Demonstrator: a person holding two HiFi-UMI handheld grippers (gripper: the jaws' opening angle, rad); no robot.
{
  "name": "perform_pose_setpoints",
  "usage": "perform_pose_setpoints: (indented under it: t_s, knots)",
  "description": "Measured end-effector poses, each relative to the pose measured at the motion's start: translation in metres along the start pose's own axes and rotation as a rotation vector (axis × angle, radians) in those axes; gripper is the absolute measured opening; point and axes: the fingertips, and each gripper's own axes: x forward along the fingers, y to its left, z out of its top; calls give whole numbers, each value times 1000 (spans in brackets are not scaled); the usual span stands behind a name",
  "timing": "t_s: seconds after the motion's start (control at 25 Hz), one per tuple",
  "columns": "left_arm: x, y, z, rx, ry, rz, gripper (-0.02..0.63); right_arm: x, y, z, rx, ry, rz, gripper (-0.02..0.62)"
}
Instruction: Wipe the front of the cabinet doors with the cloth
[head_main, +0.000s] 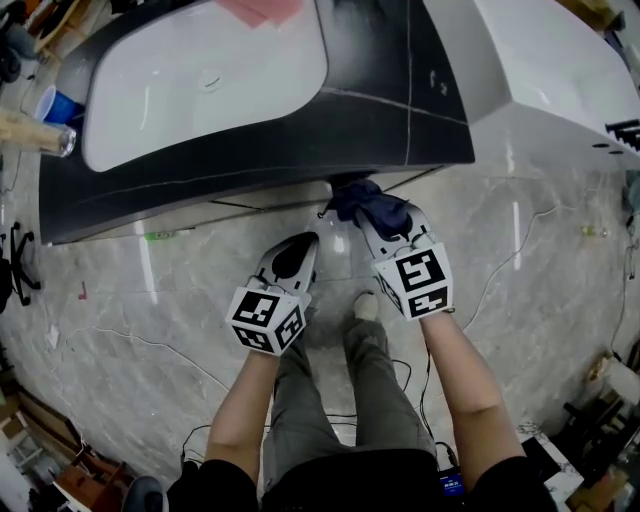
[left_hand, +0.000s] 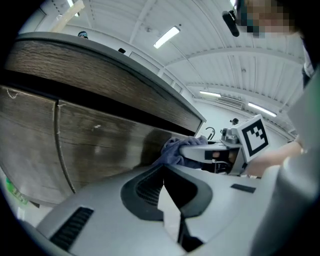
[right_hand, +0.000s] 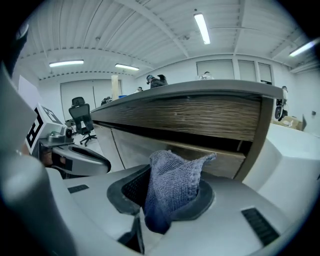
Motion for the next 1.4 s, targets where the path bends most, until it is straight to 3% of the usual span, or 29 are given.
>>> perform_pose_setpoints:
  t_s: [0.36, 0.56, 0.88, 1.4]
  knots:
    - [39, -37, -6, 9, 7, -40, 6, -31, -62, -19, 50, -7, -81, 109]
    - [44, -41, -9, 3, 4, -41, 6, -38, -65, -29, 78, -2, -86, 109]
    - [20, -15, -14, -12, 2, -3, 5, -24, -15, -26, 48, 6, -15, 109]
    - [-64, 85, -23, -66, -21, 132, 6, 53, 106, -24, 1, 65, 134, 109]
